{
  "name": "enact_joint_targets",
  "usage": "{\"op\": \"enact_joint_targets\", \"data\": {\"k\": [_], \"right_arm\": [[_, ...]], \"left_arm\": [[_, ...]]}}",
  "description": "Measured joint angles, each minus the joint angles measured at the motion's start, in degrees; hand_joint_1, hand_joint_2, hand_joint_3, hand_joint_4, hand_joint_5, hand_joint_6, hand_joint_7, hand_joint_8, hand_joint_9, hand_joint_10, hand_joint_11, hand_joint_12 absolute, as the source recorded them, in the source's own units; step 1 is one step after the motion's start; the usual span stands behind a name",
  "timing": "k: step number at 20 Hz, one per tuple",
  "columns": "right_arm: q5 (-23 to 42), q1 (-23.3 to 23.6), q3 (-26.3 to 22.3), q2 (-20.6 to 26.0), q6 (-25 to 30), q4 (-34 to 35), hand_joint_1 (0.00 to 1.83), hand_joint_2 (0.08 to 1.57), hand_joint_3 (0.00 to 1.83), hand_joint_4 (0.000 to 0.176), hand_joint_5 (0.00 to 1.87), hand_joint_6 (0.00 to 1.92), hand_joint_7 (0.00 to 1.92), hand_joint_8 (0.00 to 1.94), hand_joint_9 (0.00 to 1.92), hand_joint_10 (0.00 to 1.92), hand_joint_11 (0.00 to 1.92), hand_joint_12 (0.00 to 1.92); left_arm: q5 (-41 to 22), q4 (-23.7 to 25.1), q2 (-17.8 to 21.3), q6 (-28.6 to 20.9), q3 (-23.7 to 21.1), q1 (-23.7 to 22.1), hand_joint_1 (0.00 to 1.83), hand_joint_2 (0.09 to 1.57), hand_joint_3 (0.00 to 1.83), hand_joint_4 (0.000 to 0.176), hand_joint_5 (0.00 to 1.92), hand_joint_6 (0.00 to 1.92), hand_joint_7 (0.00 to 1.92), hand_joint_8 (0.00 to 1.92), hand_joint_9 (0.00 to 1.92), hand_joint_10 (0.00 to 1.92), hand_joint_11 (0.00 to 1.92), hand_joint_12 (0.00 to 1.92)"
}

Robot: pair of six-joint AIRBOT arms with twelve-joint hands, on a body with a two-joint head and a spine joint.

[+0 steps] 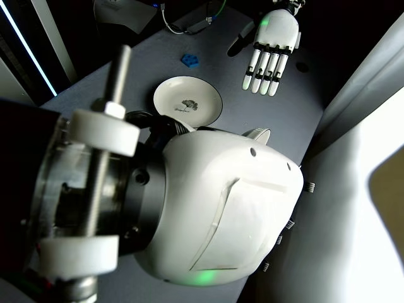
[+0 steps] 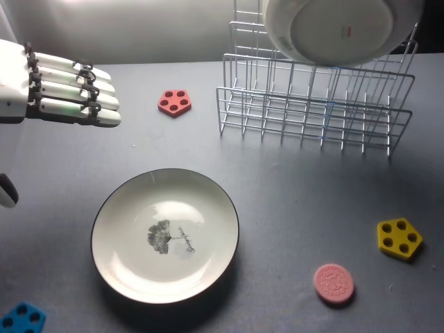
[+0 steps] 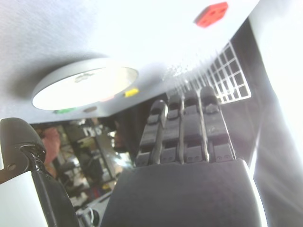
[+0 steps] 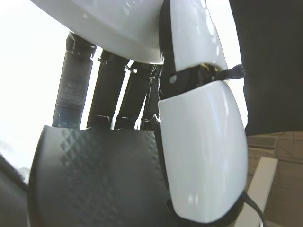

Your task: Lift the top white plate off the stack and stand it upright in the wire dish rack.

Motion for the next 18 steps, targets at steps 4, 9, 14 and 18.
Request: {"op": "enact_joint_targets", "data": {"k": [4, 9, 14, 18], "right_arm": [[0.0, -0.4, 0.0, 0.3, 0.0, 0.3, 1.50, 1.01, 0.00, 0.000, 1.04, 0.76, 1.29, 0.19, 1.36, 0.34, 1.01, 1.32], [0.1, -3.0, 1.2, 0.3, 0.0, 1.6, 1.51, 1.00, 0.00, 0.000, 1.04, 0.76, 1.28, 0.23, 1.37, 0.30, 1.04, 1.27], [-0.1, -4.2, 1.4, 0.4, 0.0, 2.3, 1.51, 1.00, 0.00, 0.000, 1.06, 0.74, 1.31, 0.15, 1.37, 0.29, 1.02, 1.30], [-0.6, -5.8, 1.4, 0.4, 0.1, 3.4, 1.51, 1.00, 0.00, 0.000, 1.07, 0.71, 1.34, 0.09, 1.36, 0.33, 1.02, 1.31]], "left_arm": [[-0.1, 0.0, -0.6, 0.0, 0.0, 0.0, 0.36, 0.79, 0.00, 0.000, 0.01, 0.00, 0.04, 0.00, 0.05, 0.00, 0.08, 0.07], [-0.6, -1.0, -0.6, 0.0, 0.0, 0.0, 0.35, 0.80, 0.00, 0.000, 0.00, 0.00, 0.03, 0.00, 0.05, 0.00, 0.07, 0.07], [-0.6, -1.0, -1.4, 0.0, 0.0, 0.0, 0.35, 0.79, 0.00, 0.000, 0.02, 0.00, 0.04, 0.00, 0.04, 0.00, 0.06, 0.08], [-0.5, -1.0, -1.6, 0.0, 0.0, -0.2, 0.36, 0.79, 0.00, 0.000, 0.00, 0.00, 0.03, 0.00, 0.05, 0.00, 0.06, 0.08]]}}
